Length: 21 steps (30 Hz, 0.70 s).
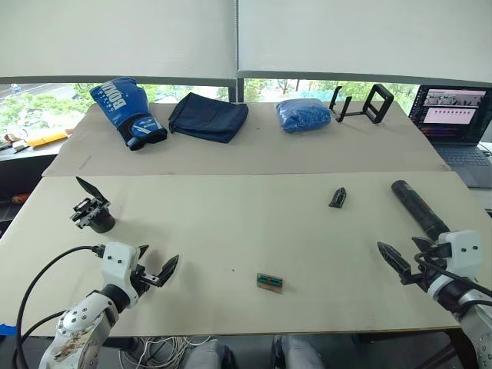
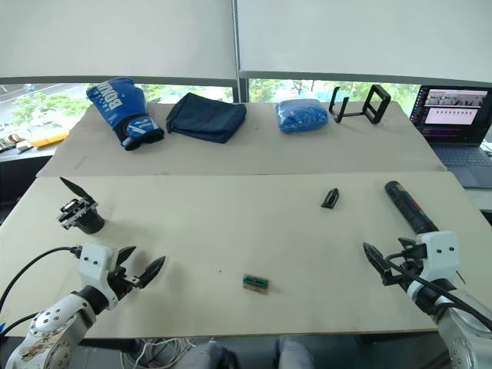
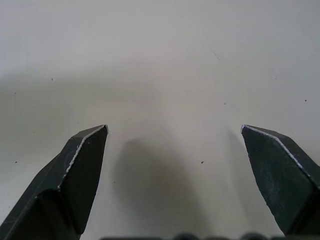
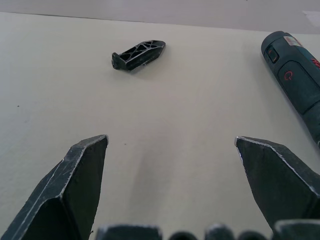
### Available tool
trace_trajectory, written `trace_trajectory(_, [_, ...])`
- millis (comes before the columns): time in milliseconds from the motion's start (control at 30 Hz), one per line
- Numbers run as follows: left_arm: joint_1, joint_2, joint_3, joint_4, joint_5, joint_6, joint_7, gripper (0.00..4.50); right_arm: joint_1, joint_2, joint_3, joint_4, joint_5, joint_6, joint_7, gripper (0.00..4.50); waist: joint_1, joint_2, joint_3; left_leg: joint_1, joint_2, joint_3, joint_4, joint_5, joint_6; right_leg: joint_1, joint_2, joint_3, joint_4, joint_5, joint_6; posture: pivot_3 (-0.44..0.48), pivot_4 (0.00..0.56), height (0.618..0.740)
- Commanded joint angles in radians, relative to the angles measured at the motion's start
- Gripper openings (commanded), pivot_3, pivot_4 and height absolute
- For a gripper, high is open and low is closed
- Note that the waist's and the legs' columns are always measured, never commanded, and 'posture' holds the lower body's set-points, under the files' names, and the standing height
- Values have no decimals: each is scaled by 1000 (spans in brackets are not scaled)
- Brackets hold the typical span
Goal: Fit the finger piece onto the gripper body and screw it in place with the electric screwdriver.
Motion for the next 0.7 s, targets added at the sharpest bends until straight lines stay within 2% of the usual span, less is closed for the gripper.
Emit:
trace_trajectory(33, [20,-23,56,-37,-35,-20,25,4500,-97,-81,47,-28,7,-8,63,4470,-6,0,0,0,0,0,0,0,0,0,0,0,0,0,0,0,150,740])
trace_trajectory(100, [80,-67,153,-53,-71,-20,70,4500,-260,-184,142,-26,57,38,181,4470,-32,1,1,0,0,4,0,0,1,-1,0,4,0,1,0,0,150,740])
trace_trajectory(167, [128,-79,233,-43,-84,-34,83,4500,-391,-228,214,-25,138,101,267,4470,-52,-1,3,4,1,6,0,-1,4,-1,-1,5,0,2,0,0,150,740])
trace_trajectory(233, [151,-64,297,-1,-92,-52,73,4500,-495,-239,279,-37,220,154,338,4470,-45,-8,3,7,3,2,-2,-4,7,1,2,3,0,0,-3,0,150,740])
trace_trajectory(367, [132,5,381,106,-110,-87,18,4500,-611,-247,375,-64,306,210,434,4470,-1,-11,3,5,7,-2,-3,0,-4,-1,4,-5,1,0,-17,0,150,740])
trace_trajectory(500, [34,115,401,273,-112,-115,-51,4500,-669,-257,434,-70,321,219,494,4470,15,-11,3,-8,7,-3,3,1,-5,-9,1,-9,2,0,-18,0,150,740])
trace_trajectory(567, [-34,172,347,353,-57,-159,-80,4500,-689,-253,444,-55,315,219,499,4470,13,-12,2,-10,6,-3,6,0,-3,-9,-1,-10,2,1,-17,0,150,740])
trace_trajectory(700, [-180,223,291,478,-30,-184,-94,4500,-702,-248,460,-29,292,209,502,4470,9,-13,2,-9,5,-2,7,-1,-2,-7,-2,-18,1,2,-15,0,150,740])
